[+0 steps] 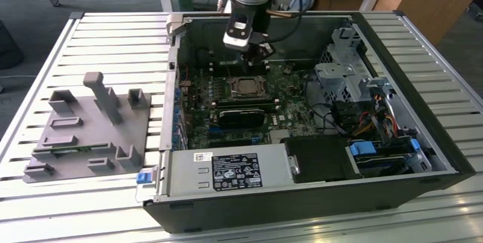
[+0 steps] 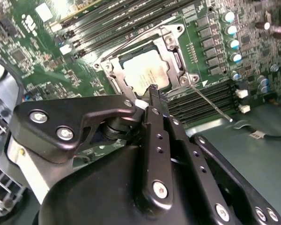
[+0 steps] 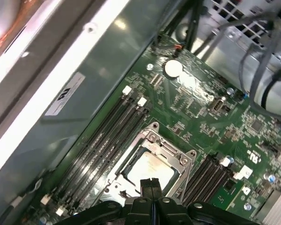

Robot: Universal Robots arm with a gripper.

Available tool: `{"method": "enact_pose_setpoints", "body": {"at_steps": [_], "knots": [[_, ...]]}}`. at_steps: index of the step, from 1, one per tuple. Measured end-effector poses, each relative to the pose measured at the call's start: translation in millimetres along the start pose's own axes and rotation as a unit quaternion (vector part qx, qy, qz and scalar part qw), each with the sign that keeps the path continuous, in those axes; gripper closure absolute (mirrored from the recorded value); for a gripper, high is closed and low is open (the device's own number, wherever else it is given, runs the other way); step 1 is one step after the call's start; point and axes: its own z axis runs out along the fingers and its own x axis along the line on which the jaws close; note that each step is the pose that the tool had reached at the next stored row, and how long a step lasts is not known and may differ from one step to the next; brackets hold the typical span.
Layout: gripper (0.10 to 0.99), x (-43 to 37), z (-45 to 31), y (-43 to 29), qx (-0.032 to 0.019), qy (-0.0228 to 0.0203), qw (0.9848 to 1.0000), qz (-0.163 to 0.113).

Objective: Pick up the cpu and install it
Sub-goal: 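Install the first cpu locking lever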

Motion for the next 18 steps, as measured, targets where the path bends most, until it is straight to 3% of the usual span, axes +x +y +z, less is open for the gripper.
{"method": "enact_pose_setpoints", "body": {"at_steps": [8,14,16,18], "knots": [[0.98,0.0,0.1,0.0,-0.0014,0.0022,0.9979,-0.065],[0.98,-0.3,-1.0,0.4,0.0061,0.0242,0.9971,-0.073],[0.98,-0.4,-1.6,0.4,0.0049,0.0283,0.9968,-0.075],[0.98,-0.3,-1.7,0.4,0.0043,0.0291,0.9962,-0.082]]}}
